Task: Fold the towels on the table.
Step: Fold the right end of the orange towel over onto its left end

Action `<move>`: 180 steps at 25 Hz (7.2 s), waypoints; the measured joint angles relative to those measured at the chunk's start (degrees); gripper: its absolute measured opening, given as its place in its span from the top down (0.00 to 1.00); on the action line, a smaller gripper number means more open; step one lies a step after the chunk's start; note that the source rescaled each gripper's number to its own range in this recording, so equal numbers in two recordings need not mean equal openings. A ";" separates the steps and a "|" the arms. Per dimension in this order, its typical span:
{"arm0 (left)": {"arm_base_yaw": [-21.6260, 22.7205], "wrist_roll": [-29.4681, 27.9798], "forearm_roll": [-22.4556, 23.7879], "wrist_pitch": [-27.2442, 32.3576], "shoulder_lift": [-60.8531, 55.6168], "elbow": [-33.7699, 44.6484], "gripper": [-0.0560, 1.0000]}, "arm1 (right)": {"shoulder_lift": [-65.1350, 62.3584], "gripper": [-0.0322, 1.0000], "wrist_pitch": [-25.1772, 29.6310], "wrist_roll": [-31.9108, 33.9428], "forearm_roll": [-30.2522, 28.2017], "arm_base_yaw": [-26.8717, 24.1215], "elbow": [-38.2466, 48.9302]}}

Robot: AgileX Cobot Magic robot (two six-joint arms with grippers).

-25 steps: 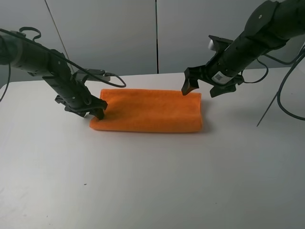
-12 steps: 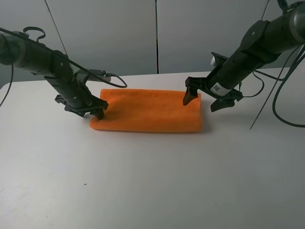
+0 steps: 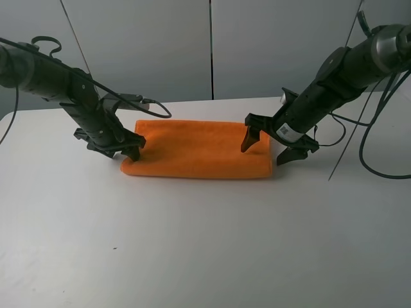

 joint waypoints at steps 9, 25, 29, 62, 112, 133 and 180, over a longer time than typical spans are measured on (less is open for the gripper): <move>0.00 0.00 0.04 0.00 0.00 0.00 0.19 | 0.58 0.06 0.00 -2.55 7.16 0.00 0.00; 0.00 0.00 0.04 0.00 0.00 0.00 0.19 | 1.11 0.06 -0.57 -14.17 22.15 0.00 0.00; 0.00 0.00 0.04 0.23 0.00 0.00 0.19 | 2.51 0.06 -0.70 -14.30 22.15 0.00 0.00; 0.00 0.00 0.46 1.07 0.00 -0.21 0.19 | 6.00 0.90 0.79 -16.95 21.69 5.09 -3.41; -0.72 -0.40 3.17 4.93 -0.11 -1.17 0.19 | 10.87 0.90 10.24 -21.63 37.90 15.07 -18.66; -0.72 0.00 3.17 4.81 -0.24 -1.17 0.19 | 14.75 0.90 8.40 -21.63 39.09 15.50 -18.66; 8.52 -1.78 1.35 17.33 -26.68 -17.04 0.19 | 7.56 0.00 12.28 -27.22 43.25 15.50 -18.66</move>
